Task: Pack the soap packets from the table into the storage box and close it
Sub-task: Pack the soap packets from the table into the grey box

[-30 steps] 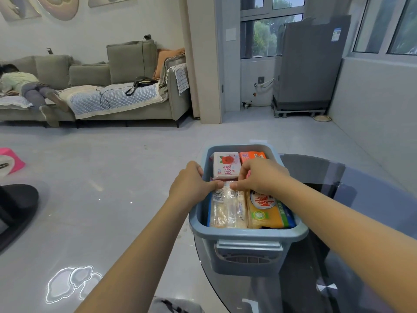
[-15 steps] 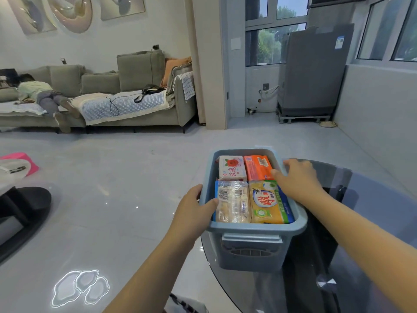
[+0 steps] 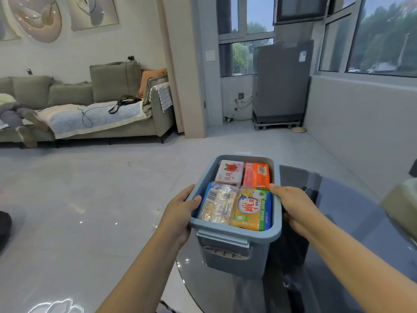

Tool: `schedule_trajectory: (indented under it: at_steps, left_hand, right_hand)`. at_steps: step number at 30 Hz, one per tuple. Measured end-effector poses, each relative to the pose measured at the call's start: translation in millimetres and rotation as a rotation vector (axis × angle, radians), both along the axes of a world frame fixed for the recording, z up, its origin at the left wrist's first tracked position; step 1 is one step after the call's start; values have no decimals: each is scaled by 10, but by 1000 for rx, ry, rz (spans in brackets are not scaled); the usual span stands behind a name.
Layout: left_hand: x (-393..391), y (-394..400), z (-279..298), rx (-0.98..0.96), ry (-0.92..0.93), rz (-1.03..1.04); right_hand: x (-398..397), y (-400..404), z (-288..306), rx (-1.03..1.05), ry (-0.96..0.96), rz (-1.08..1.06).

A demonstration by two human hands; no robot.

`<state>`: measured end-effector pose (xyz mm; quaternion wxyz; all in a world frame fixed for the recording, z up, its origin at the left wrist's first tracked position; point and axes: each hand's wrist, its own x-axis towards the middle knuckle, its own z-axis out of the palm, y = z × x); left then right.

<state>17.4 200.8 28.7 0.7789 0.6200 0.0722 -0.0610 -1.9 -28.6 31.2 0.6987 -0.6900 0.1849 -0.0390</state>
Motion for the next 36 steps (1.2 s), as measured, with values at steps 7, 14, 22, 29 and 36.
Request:
schedule_trajectory:
  at_steps: [7, 14, 22, 29, 36]
  left_hand:
    - [458, -613, 71, 53, -9, -238]
    - [886, -1264, 119, 135, -53, -414]
    - [532, -1395, -67, 190, 73, -89]
    - [-67, -1452, -240, -37, 5, -52]
    - [214, -1355, -159, -70, -3, -2]
  right_hand:
    - [-183, -510, -147, 136, -96, -235]
    - [-181, -857, -170, 176, -177, -413]
    - [-148, -881, -212, 219, -197, -465]
    - [-208, -805, -153, 305, -189, -475]
    - [-233, -572, -168, 458, -272, -403]
